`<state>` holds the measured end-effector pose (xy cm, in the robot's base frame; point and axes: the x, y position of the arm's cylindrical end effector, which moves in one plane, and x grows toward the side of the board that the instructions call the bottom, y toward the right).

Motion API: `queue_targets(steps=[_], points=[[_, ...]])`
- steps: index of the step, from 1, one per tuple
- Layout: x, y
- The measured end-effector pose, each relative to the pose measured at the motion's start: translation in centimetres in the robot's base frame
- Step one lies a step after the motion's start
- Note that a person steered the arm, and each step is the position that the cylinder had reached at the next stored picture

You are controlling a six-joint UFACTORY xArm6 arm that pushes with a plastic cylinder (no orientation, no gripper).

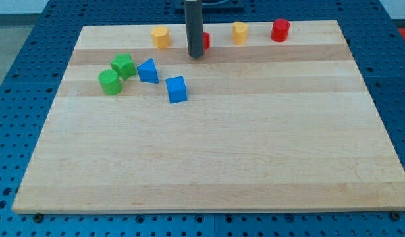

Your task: Slide red star to the top center

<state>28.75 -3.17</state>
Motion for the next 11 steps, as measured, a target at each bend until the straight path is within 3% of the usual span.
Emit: queue_targets(steps=[9,11], points=[[-3.1,0.0],[-0.5,-0.5]])
